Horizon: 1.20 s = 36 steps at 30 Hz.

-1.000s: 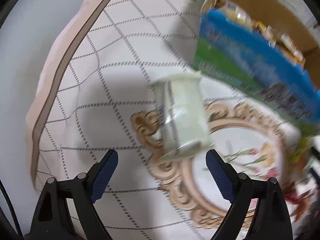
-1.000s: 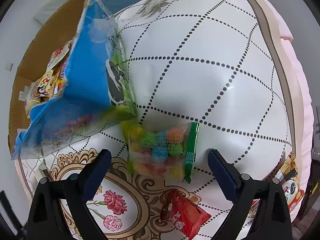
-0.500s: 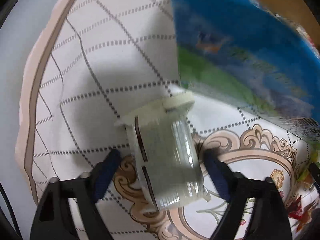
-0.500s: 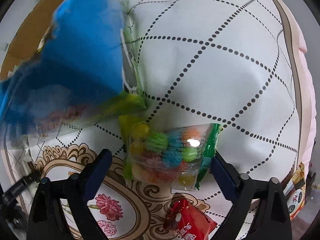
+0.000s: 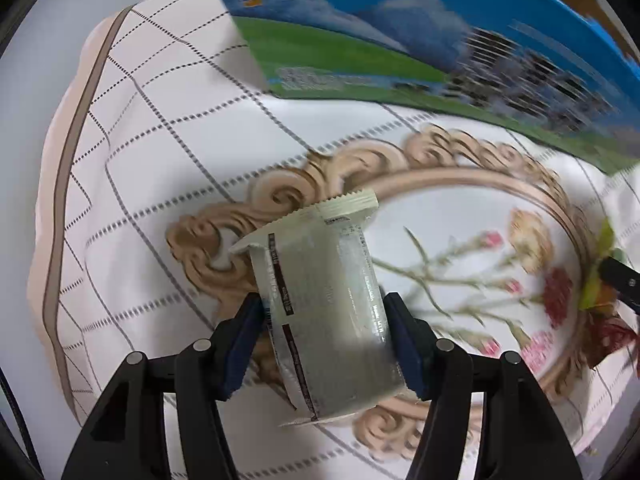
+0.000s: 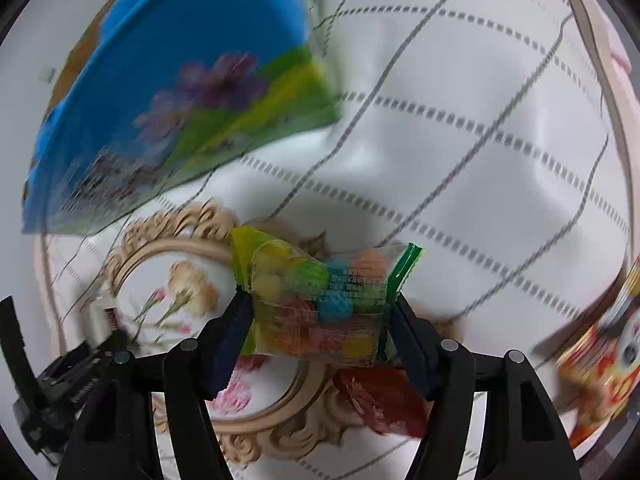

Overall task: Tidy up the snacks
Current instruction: 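Carry both packets into the box, release them and withdraw both tools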

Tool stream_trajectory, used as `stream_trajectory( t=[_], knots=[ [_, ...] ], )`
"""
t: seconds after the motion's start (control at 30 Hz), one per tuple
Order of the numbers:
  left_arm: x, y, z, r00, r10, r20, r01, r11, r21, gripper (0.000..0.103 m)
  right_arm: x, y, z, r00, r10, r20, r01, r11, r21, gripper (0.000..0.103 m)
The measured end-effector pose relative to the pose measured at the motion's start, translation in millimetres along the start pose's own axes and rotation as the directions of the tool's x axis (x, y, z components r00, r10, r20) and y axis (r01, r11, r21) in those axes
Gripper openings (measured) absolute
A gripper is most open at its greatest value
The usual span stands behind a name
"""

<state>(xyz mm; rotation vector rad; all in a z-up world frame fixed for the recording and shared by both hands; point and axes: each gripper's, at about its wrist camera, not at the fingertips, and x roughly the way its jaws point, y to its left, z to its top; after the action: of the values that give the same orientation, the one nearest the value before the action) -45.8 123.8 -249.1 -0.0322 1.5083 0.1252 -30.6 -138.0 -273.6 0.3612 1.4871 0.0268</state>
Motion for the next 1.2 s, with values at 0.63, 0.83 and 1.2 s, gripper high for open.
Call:
stream_trajectory(
  t=[0.63, 0.83, 1.2],
  knots=[
    [-147, -33, 62, 0.938, -0.238, 0.251, 0.216, 0.970, 0.111, 0.057, -123, 52, 4, 0.959, 0.247, 0.142, -0.233, 0.966, -0.110, 0.067],
    [-163, -36, 133, 0.936, -0.222, 0.274, 0.186, 0.971, 0.151, 0.057, -165, 70, 68, 0.954, 0.221, 0.204, -0.187, 0.967, -0.170, 0.067],
    [-80, -51, 222, 0.985, -0.165, 0.047, 0.156, 0.974, 0.164, 0.057, -109, 87, 156, 0.993, 0.039, 0.109, -0.017, 0.981, -0.193, 0.057]
  ],
)
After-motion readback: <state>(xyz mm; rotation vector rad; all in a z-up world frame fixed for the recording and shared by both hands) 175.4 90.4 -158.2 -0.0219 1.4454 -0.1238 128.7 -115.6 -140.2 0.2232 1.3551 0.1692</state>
